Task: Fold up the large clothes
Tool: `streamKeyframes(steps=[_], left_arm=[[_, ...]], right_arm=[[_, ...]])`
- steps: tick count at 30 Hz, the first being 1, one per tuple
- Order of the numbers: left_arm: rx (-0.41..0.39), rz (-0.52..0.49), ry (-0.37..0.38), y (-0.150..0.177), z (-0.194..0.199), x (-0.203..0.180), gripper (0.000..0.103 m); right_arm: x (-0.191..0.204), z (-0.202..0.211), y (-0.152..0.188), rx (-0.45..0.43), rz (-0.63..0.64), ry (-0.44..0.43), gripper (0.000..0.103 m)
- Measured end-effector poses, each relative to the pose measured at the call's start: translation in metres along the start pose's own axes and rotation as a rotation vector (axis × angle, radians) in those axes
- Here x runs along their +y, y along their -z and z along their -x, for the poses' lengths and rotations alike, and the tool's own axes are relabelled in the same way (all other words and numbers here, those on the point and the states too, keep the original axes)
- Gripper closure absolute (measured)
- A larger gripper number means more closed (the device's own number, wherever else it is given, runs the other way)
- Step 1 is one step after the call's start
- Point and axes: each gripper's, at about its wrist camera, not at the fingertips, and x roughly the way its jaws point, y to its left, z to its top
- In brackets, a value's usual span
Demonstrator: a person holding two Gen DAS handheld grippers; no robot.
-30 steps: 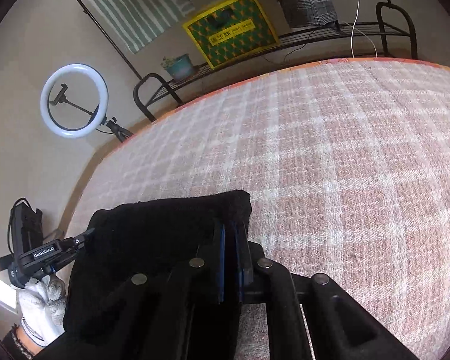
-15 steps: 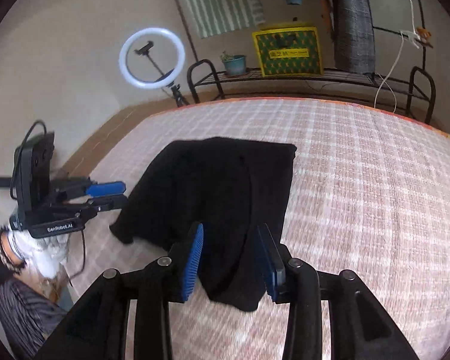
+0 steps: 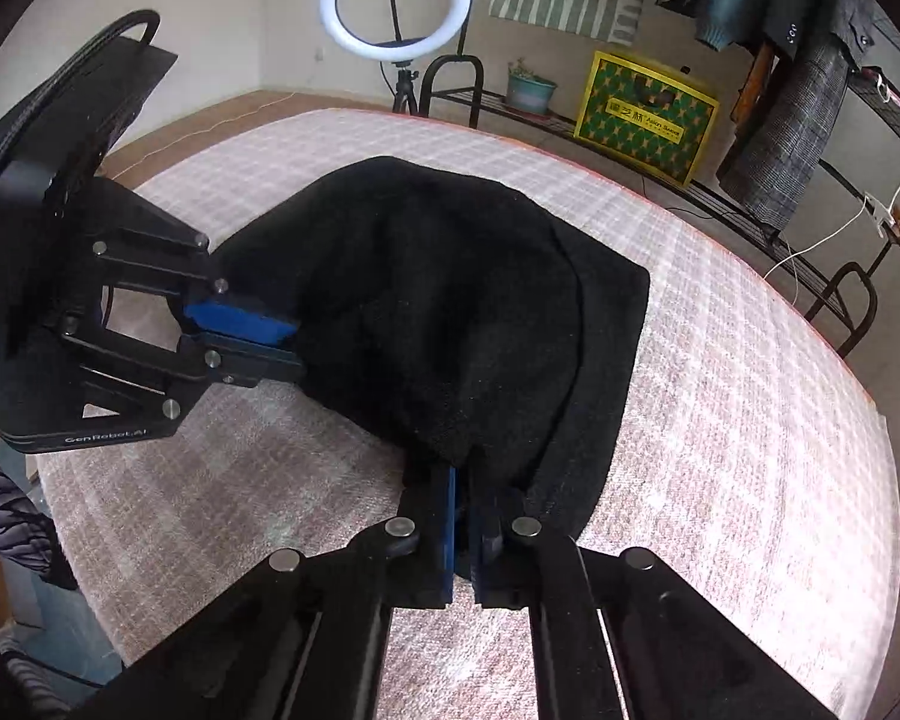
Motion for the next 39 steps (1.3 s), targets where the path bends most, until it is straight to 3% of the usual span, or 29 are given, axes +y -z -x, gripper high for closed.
streamKeyframes(steps=[6,10,12,13,17,20,22,24,28,35,37,39], left_arm=[[-0.048,0.094,0.1,0.003,0.028,0.018,0.101],[0.069,0.091,0.115,0.016,0.011,0.014,0.101],[0.076,0.085,0.128,0.02,0.016,0.014,0.101],[0.061,0.1,0.145,0.02,0.023,0.017,0.101],[-0.053,0.269,0.203,0.006,0.053,0.046,0.101],[-0.108,0.353,0.191,-0.016,0.052,0.057,0.101],[-0.101,0.387,0.191,-0.026,0.037,0.058,0.101],[-0.054,0.363,0.154,-0.032,0.016,0.056,0.101],[0.077,0.375,0.145,-0.016,-0.022,0.051,0.101],[0.067,0.433,0.214,0.005,-0.011,0.06,0.101],[0.069,0.441,0.211,0.006,0.004,0.069,0.101],[0.021,0.491,0.214,0.011,0.025,0.086,0.1]], right_arm=[[-0.01,0.026,0.007,-0.053,-0.041,-0.049,0.103],[0.007,0.006,0.016,0.066,0.034,-0.084,0.101],[0.006,0.009,0.017,0.092,0.039,-0.137,0.091],[0.002,0.018,0.017,0.07,0.021,-0.172,0.087],[-0.028,0.054,0.004,-0.089,-0.134,-0.299,0.086],[-0.046,0.047,-0.012,-0.135,-0.25,-0.264,0.086],[-0.051,0.029,-0.02,-0.125,-0.312,-0.23,0.086],[-0.053,0.009,-0.025,-0.097,-0.36,-0.204,0.086],[-0.042,-0.025,-0.023,0.011,-0.323,-0.169,0.085],[-0.045,-0.026,-0.017,0.051,-0.292,-0.16,0.085],[-0.049,-0.015,-0.016,0.045,-0.314,-0.197,0.082],[-0.059,0.003,-0.012,-0.012,-0.354,-0.258,0.075]])
